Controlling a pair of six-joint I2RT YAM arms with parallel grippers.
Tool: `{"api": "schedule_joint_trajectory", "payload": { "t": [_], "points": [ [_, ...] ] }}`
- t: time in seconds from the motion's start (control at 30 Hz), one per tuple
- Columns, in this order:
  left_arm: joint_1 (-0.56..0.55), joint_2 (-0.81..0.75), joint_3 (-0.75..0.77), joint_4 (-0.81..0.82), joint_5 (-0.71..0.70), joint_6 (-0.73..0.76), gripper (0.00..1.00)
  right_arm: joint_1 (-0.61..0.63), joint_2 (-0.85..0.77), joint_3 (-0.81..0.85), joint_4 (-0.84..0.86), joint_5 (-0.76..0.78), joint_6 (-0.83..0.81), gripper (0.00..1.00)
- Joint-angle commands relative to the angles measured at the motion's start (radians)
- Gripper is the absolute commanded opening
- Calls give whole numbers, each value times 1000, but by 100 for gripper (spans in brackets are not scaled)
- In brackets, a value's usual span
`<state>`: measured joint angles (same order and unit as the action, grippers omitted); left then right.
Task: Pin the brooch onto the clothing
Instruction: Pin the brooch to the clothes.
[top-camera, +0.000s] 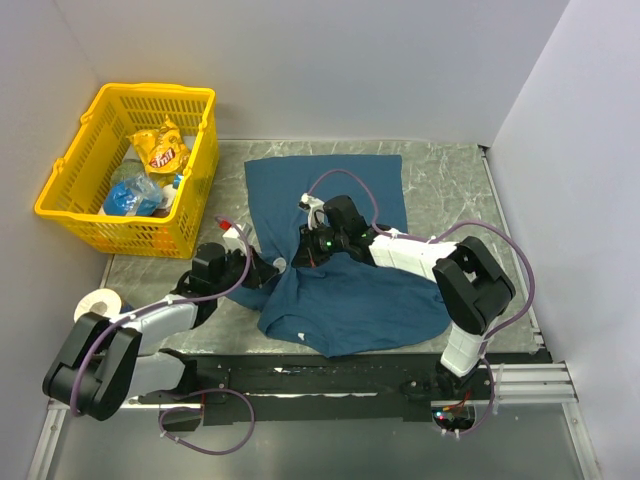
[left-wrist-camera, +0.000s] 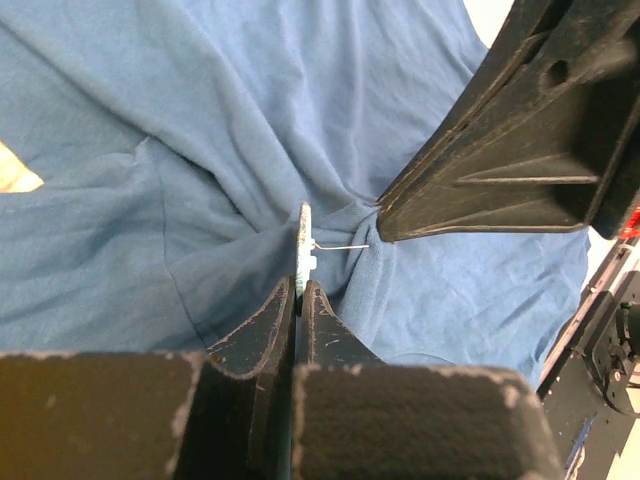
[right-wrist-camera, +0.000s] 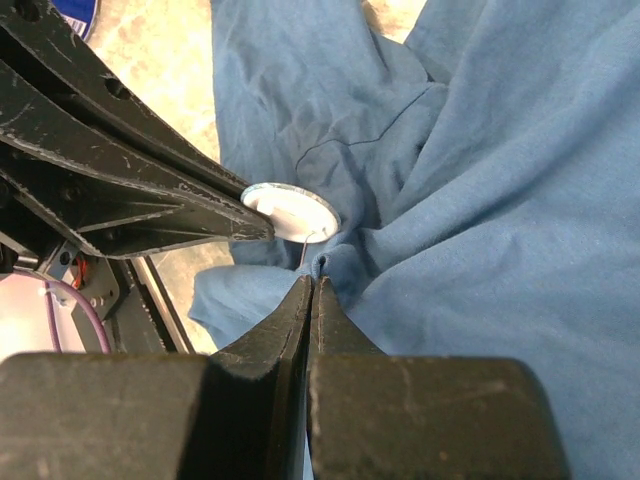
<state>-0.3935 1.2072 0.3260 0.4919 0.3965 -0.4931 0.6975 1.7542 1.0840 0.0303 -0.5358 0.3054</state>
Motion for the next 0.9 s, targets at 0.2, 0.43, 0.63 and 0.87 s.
{"api": "schedule_joint_trajectory", "payload": {
  "t": [0.2, 0.43, 0.63, 0.87],
  "points": [
    [2, -29, -11, 158, 110, -47, 1, 0, -12, 34, 62, -21, -3, 0],
    [-2, 18, -8, 197, 139, -67, 1, -1, -10, 42, 85, -33, 6, 0],
    [-10, 29, -12, 227, 153, -81, 1, 0, -10, 33, 129, -73, 26, 0],
    [-41, 66, -18, 283, 156, -111, 1, 0, -13, -4, 213, -130, 44, 0]
  ]
}}
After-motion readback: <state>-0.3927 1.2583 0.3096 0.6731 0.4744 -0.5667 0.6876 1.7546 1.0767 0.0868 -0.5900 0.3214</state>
